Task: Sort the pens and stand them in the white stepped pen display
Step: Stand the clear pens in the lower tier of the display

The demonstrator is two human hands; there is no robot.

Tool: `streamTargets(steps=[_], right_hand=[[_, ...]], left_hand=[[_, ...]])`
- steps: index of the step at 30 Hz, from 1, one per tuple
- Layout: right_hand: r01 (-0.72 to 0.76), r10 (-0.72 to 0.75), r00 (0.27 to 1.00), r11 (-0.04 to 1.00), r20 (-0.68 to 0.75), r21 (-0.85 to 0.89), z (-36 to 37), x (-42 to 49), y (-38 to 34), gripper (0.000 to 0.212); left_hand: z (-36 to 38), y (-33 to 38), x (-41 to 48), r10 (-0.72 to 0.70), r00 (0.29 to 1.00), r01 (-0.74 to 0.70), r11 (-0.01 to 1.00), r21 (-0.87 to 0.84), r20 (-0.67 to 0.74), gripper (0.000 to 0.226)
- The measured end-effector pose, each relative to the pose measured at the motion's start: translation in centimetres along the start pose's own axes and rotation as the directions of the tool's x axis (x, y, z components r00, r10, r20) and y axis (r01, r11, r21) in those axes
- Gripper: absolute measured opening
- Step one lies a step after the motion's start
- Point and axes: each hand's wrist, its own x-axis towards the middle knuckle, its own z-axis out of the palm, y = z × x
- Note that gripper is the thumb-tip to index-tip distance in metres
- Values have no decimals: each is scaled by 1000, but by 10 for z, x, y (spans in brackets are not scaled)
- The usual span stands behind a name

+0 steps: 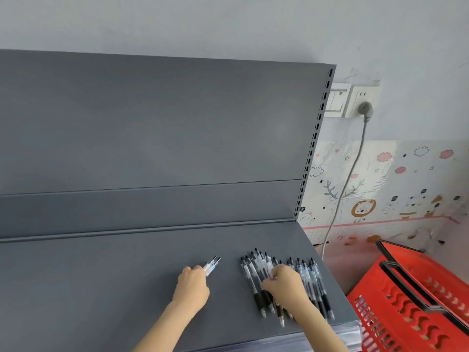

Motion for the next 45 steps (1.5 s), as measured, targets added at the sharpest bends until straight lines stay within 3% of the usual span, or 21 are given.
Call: streamTargets(steps=[2,6,8,11,17,23,27,30,36,41,45], right_hand=[[-5,0,1000,985,27,170,-6,-1,-1,38],[-103,4,979,876,205,472,-11,-4,-3,29],[-139,-13,962,837,272,530,-7,-6,-8,31],[-151,-40,950,810,310,567,8,-8,-20,29],[-103,-144,930,781,337,616,51,-27,-71,21],[-41,-260,886,782,385,623,106,-62,-144,27],[-1,-337,839,784,428,621,162,-103,-203,31],[43,-380,815,793,438,608,209,-139,-248,29],[223,-498,780,787,380,575,295,-199,-324,20],[506,-604,756,784,252,360,350,-216,-363,36],[568,-644,707,764,294,306,381,-214,-396,38]], left_hand=[[-5,-6,-3,-1,1000,1,995,-95,-7,7],[-10,-12,-13,-1,1000,-6,947,-322,-21,23],[-15,-16,-19,-10,1000,4,897,-442,-13,7],[-23,-28,-31,-36,999,33,780,-624,9,19],[-55,-75,-64,-89,996,51,555,-830,1,16],[-89,-159,-98,-223,975,53,340,-939,-26,11],[-113,-231,-129,-301,953,32,133,-991,-10,10],[-131,-286,-147,-344,939,-8,50,-999,-25,12],[-165,-380,-164,-373,924,-78,27,-997,-83,11],[-183,-436,-165,-429,900,-74,25,-997,-77,11],[-198,-472,-157,-497,860,-102,48,-994,-112,13]])
